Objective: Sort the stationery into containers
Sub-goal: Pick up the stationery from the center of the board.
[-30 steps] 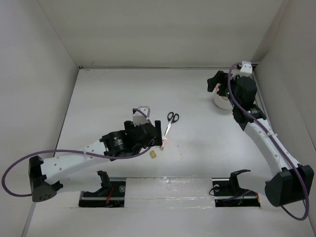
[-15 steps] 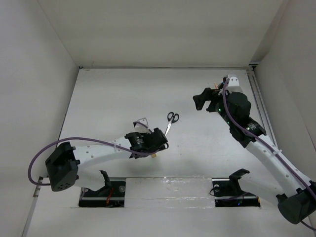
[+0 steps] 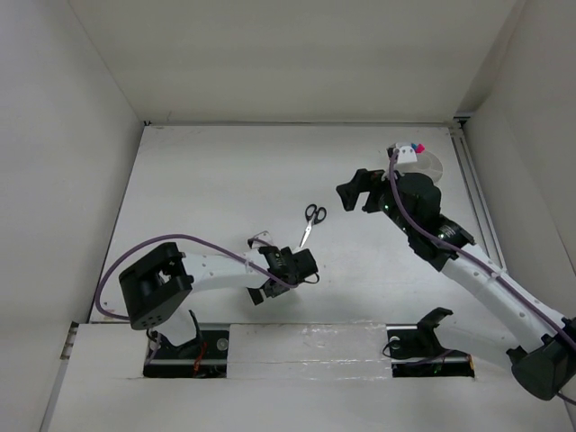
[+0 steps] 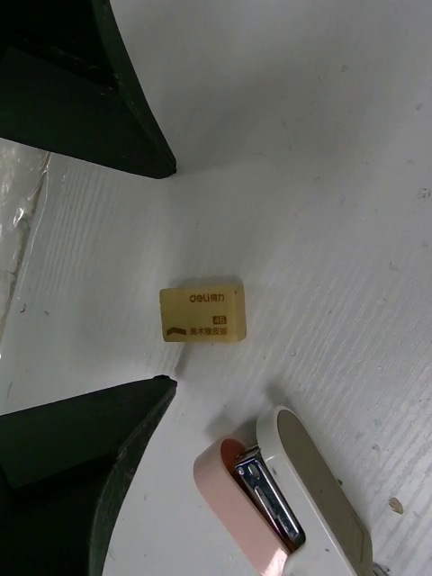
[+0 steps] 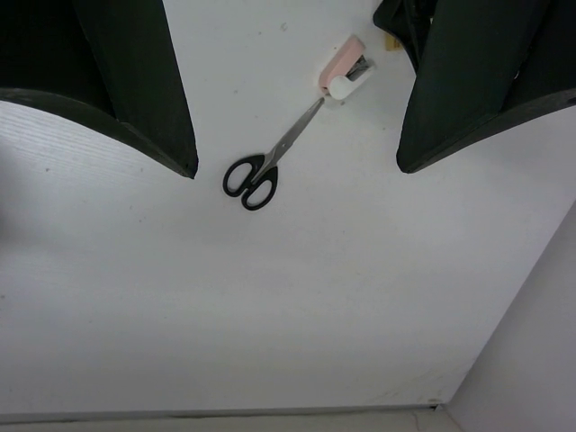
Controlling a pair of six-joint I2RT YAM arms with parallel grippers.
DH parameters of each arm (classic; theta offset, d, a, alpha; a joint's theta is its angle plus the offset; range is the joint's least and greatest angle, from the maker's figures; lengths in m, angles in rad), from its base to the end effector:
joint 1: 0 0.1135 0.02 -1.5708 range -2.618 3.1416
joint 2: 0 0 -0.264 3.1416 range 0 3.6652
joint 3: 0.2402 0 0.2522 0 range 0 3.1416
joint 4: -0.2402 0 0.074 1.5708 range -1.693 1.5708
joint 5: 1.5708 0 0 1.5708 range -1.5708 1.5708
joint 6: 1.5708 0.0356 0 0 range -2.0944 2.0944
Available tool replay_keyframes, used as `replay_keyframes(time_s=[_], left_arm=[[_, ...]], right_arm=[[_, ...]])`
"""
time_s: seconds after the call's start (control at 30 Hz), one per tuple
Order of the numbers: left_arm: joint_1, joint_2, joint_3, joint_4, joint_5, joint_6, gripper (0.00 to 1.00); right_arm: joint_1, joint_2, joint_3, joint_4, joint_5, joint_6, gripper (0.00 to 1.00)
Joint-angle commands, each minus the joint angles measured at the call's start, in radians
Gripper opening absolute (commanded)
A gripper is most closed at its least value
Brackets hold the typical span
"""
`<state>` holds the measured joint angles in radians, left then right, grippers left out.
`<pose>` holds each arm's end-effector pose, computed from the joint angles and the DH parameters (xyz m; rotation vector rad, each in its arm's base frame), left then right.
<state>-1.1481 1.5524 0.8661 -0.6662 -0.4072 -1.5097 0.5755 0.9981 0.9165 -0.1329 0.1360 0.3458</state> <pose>0.1219 -0.2366 0.1645 -0.5439 2.6367 -0.1533 0.1979 0.1226 0.3519 -0.1089 1.8124 0.5386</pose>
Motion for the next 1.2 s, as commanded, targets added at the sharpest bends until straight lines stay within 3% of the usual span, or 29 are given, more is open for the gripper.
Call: replay_keyframes(time_s=[0.0, 0.2, 0.3, 0.63, 0.67, 0.77, 0.9, 0.93, 1.0, 1.17], left_arm=[[-0.001, 0.008, 0.010, -0.026, -0.025, -0.136, 0.90], [0.008, 0.017, -0.012, -0.025, -0.048, -0.145, 0.84], [0.027, 0.017, -0.012, -0.026, -0.058, -0.145, 0.64], [0.027, 0.087, 0.022, -0.047, -0.070, -0.124, 0.64], [0.036, 0.101, 0.022, -0.036, -0.070, -0.115, 0.54], [0.036, 0.112, 0.022, -0.036, -0.061, -0.115, 0.46], [0.036, 0.121, 0.022, -0.018, -0.042, -0.115, 0.25], [0.036, 0.121, 0.011, -0.018, -0.042, -0.115, 0.12], [0.036, 0.109, -0.001, -0.018, -0.042, -0.115, 0.00], [-0.034, 0.071, 0.065, -0.152, -0.151, -0.133, 0.00]], right_arm=[[0.023, 0.010, 0.005, 0.035, 0.024, 0.010, 0.98], [0.032, 0.010, 0.005, 0.035, 0.024, 0.010, 0.98], [0.041, -0.001, 0.005, 0.035, 0.024, 0.010, 0.98], [0.041, -0.050, -0.013, 0.035, 0.042, 0.010, 0.98], [0.041, -0.050, -0.013, 0.035, 0.042, 0.010, 0.98], [0.041, -0.059, -0.022, 0.035, 0.051, 0.010, 0.96], [0.041, -0.069, -0.022, 0.035, 0.051, 0.010, 0.96], [0.041, -0.069, -0.022, 0.035, 0.051, 0.010, 0.96], [0.041, -0.069, -0.022, 0.035, 0.031, 0.010, 0.96], [-0.031, -0.069, -0.045, 0.071, -0.125, 0.010, 0.96]])
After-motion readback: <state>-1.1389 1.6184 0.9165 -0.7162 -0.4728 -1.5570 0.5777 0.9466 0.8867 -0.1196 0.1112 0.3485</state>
